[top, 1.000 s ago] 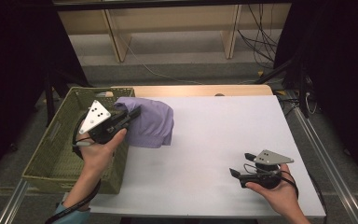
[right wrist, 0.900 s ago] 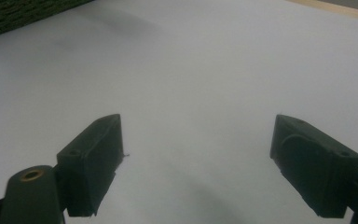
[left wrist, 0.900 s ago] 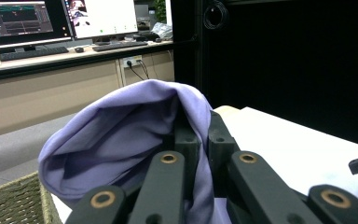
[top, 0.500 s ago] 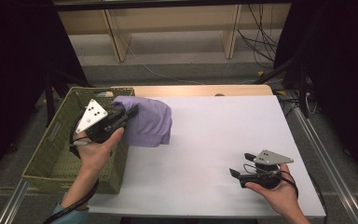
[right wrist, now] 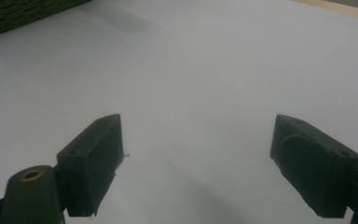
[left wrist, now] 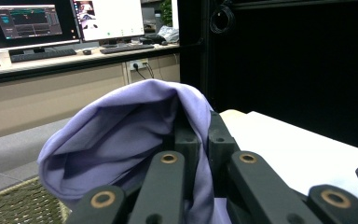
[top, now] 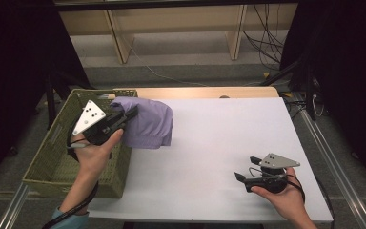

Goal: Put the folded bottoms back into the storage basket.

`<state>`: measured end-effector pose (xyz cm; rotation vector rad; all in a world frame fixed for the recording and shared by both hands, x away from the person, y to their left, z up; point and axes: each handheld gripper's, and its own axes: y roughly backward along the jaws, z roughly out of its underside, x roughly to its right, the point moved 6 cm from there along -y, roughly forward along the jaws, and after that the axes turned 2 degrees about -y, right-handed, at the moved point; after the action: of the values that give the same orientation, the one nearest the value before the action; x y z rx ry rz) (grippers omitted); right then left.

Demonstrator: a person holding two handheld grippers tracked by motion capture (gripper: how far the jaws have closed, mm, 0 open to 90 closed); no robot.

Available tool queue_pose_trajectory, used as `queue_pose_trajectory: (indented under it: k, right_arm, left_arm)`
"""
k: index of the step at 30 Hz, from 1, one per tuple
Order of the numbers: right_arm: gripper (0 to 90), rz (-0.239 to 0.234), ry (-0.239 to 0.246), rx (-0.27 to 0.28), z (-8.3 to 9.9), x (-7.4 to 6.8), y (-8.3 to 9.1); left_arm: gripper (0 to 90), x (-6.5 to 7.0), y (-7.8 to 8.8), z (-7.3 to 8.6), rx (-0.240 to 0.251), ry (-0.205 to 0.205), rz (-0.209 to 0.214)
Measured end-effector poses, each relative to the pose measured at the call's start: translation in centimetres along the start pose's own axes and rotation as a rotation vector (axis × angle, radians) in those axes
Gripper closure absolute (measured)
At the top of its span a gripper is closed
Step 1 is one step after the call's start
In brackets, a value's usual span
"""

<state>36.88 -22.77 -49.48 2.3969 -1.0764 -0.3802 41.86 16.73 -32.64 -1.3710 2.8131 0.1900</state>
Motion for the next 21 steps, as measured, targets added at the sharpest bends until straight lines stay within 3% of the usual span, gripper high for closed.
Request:
queue_pose_trajectory:
  k: [21]
  right_arm:
    - [18.0, 0.001, 0.001, -0.001, 0.02, 0.01, -0.02]
  left_arm:
    - [85.9, -0.66, 0.5, -0.3, 0.01, 0.009, -0.016]
